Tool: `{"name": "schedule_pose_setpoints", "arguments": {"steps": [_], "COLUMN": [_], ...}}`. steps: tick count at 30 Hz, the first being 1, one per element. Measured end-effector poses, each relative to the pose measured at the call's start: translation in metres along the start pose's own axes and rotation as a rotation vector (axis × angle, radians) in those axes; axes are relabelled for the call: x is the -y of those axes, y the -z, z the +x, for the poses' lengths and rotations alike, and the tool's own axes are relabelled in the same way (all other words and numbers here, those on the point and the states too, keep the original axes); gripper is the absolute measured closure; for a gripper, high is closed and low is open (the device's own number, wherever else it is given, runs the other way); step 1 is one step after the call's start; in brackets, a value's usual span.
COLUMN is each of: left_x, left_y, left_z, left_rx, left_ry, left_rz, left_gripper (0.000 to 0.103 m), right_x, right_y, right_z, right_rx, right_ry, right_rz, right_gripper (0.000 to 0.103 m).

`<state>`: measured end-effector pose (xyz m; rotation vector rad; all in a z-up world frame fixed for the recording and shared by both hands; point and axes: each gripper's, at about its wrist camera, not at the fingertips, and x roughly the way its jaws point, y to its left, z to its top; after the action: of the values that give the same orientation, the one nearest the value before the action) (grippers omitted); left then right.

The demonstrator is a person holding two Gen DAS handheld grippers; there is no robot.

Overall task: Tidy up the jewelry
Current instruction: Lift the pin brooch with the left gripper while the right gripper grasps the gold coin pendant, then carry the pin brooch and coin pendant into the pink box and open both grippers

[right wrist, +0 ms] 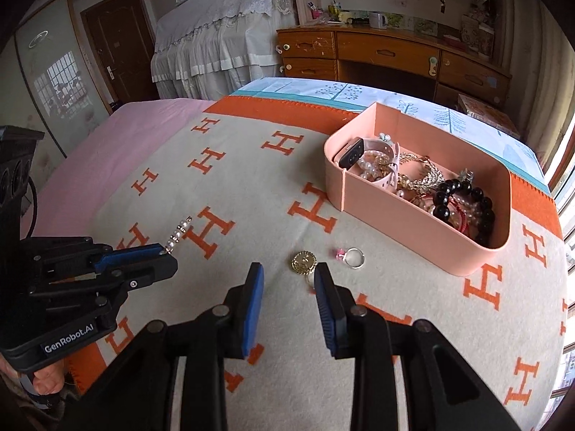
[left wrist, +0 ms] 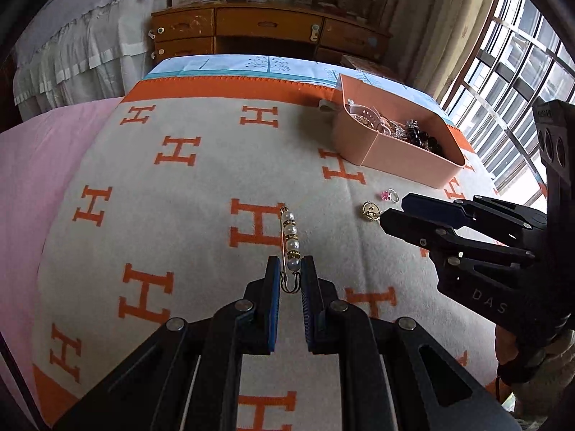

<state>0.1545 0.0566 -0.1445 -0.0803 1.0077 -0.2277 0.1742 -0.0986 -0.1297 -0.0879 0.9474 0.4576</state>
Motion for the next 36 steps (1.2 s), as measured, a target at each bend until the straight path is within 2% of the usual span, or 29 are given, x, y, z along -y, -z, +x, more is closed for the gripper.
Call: {"name": "schedule_pose_setpoints", "arguments": {"steps": [3,8,13,16,17,23,30,33,36], "left_x": [-0.005,-0.008,-0.013,-0.015,-0.016,-0.013,0.004,0.021,0.038], "left_y": [0.000,-0.002,-0.006,-0.008,-0.008,-0.010,-0.031,-0.052,-0.080], "left_z": [0.003,0.006,0.007,0.008,0.008,0.005,-0.018,-0.034,-0.050], "left_rx": [0.001,0.006,0.012,0.013,0.012,0.012,0.037,0.069,0.081], "left_ry": [0.012,0.022,0.026,0.023,0.022,0.011,0.017,0.016,0.047], "left_rz": [-0.007,-0.012,-0.031,-0.038,-0.039,-0.036,0.025,0.087,0.127], "left_gripper": [0.094,0.094,0.094,0.094,0.094,0.094,0.094,0.094,0.094], "right_x": [-0.002,-0.001,-0.005,-0.009,-0.010,-0.008,0.007,0.015,0.025], "right_y": [-0.006,-0.011,-0.009,-0.005,-0.004,-0.004,-0.015,-0.024,-0.037], "right_z": [0.015,0.030,0.038,0.039,0.040,0.037,-0.009,-0.044,-0.081], "right_rx": [-0.027,-0.061,-0.093,-0.083,-0.082,-0.077,0.011,0.069,0.134], "right_ry": [0.050,0.080,0.080,0.102,0.094,0.079,0.011,0.018,0.047], "right_rz": [-0.034,-0.068,-0.111,-0.148,-0.151,-0.117,-0.019,-0.004,0.023], "right_gripper": [0.073,0.074,0.074,0.076,0.084,0.084,0.084,0.084,0.084]}}
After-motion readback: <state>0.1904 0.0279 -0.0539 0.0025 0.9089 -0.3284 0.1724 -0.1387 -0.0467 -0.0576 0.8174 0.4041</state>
